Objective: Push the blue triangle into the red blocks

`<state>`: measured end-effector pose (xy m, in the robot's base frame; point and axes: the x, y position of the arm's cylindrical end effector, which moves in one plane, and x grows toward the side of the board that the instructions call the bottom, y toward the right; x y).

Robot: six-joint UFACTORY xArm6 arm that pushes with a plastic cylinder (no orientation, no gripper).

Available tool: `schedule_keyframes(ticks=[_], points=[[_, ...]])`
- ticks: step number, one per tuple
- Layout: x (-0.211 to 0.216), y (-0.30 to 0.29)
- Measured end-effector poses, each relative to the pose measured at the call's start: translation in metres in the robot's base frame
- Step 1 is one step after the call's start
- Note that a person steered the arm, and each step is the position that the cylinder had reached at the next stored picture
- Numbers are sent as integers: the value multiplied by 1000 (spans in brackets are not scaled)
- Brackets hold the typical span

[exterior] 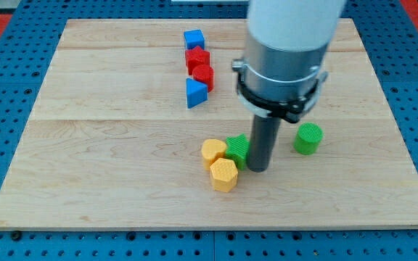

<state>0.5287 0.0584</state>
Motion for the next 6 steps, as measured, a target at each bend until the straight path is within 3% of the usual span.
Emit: schedule_keyframes(ticks=[2,4,5,6], points=[[-51,18],[-99,-99],[-155,-95],[-159,-130]])
